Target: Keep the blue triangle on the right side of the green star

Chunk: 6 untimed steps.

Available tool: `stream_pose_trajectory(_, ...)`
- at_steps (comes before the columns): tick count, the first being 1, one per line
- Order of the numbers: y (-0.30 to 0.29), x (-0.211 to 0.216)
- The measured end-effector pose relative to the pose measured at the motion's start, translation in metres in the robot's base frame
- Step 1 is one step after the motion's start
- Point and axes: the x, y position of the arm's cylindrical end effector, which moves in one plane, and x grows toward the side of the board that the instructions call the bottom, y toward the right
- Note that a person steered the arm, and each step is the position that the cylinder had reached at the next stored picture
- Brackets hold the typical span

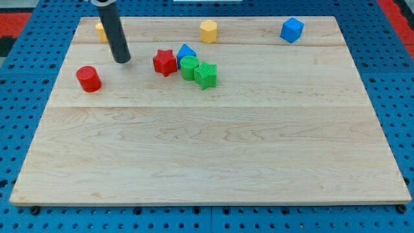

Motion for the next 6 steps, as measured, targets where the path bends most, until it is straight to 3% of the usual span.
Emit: stream_pose_trajectory(6,0.233,-0.020)
